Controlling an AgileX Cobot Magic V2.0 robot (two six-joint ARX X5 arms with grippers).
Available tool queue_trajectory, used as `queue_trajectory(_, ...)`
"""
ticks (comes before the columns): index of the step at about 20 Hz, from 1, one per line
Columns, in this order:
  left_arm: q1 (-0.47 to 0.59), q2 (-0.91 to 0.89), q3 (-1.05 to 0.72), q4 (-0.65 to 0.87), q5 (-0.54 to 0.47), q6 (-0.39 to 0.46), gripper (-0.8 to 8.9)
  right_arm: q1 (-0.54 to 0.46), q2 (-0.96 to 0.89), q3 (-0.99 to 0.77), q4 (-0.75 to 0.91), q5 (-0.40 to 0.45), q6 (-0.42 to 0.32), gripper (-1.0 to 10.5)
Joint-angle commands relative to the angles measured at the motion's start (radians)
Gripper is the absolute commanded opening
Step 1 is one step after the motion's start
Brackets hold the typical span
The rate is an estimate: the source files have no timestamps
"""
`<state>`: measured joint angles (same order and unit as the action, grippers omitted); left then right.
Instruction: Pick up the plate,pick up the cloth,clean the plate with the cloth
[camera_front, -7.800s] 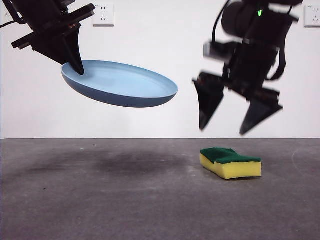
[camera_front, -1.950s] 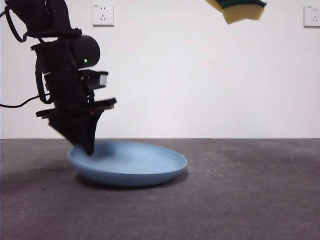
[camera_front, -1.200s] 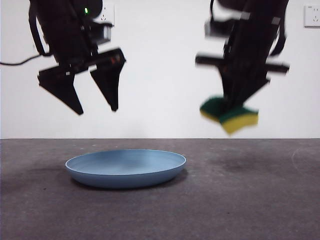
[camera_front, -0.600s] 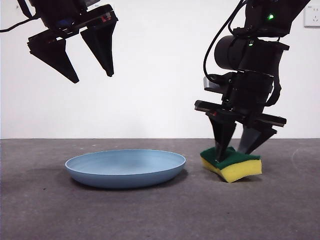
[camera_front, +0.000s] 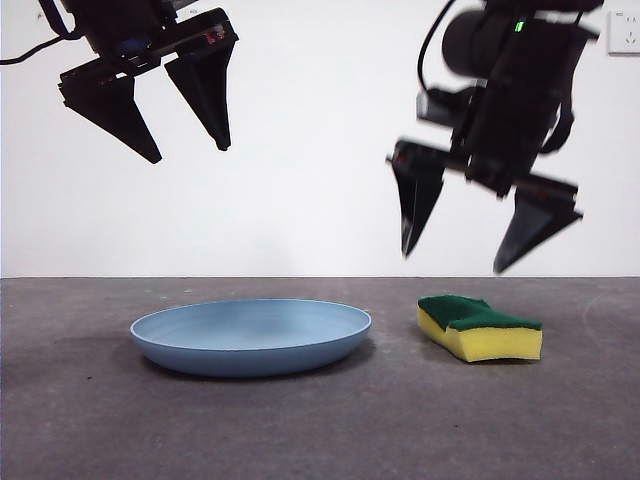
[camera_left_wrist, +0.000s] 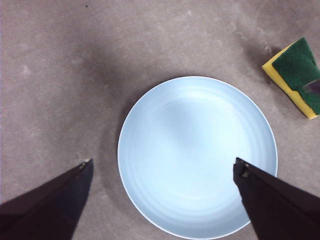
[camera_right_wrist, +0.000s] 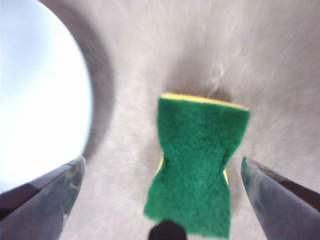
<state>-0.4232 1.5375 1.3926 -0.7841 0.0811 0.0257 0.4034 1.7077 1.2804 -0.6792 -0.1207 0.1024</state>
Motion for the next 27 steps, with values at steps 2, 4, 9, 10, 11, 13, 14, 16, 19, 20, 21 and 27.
queue_trajectory(2,-0.002,0.005,-0.005,-0.005,-0.001,0.035,1.45,-0.002,-0.09,-0.011,-0.004,-0.004,0.005,0.9)
queue_trajectory(4,-0.002,0.005,-0.005,-0.014,-0.001,0.053,-0.07,-0.002,-0.154,-0.011,-0.001,-0.004,0.0,-0.1)
queue_trajectory(9,-0.003,0.001,-0.005,-0.021,0.004,0.076,-0.08,-0.002,-0.296,-0.012,0.023,0.027,0.001,-0.1)
queue_trajectory(10,-0.005,-0.006,-0.005,-0.019,0.005,0.076,-0.08,-0.001,-0.323,-0.012,0.026,0.066,0.0,-0.1)
queue_trajectory(11,-0.013,-0.018,-0.005,-0.017,0.003,0.076,-0.08,0.001,-0.347,-0.012,0.026,0.089,-0.003,-0.1)
queue_trajectory(13,-0.026,-0.057,-0.008,0.003,-0.005,0.072,-0.08,0.011,-0.395,-0.018,0.025,0.104,-0.003,-0.1)
queue_trajectory(14,-0.034,-0.094,-0.019,0.032,-0.013,0.07,-0.08,0.012,-0.422,-0.023,0.026,0.105,-0.004,-0.1)
queue_trajectory(16,-0.054,-0.166,-0.043,0.081,-0.055,0.056,-0.08,0.016,-0.469,-0.043,0.035,0.104,-0.014,-0.1)
queue_trajectory(19,-0.063,-0.289,-0.133,0.158,-0.102,0.053,-0.08,0.037,-0.549,-0.121,0.086,0.108,-0.016,-0.1)
queue_trajectory(20,-0.063,-0.33,-0.18,0.193,-0.109,0.051,-0.08,0.043,-0.576,-0.152,0.106,0.128,-0.016,-0.1)
queue_trajectory(21,-0.063,-0.376,-0.242,0.242,-0.107,0.042,-0.08,0.053,-0.61,-0.195,0.136,0.153,-0.017,-0.1)
queue_trajectory(27,-0.068,-0.634,-0.7,0.569,-0.171,-0.048,-0.08,0.127,-0.851,-0.512,0.311,0.227,-0.013,-0.1)
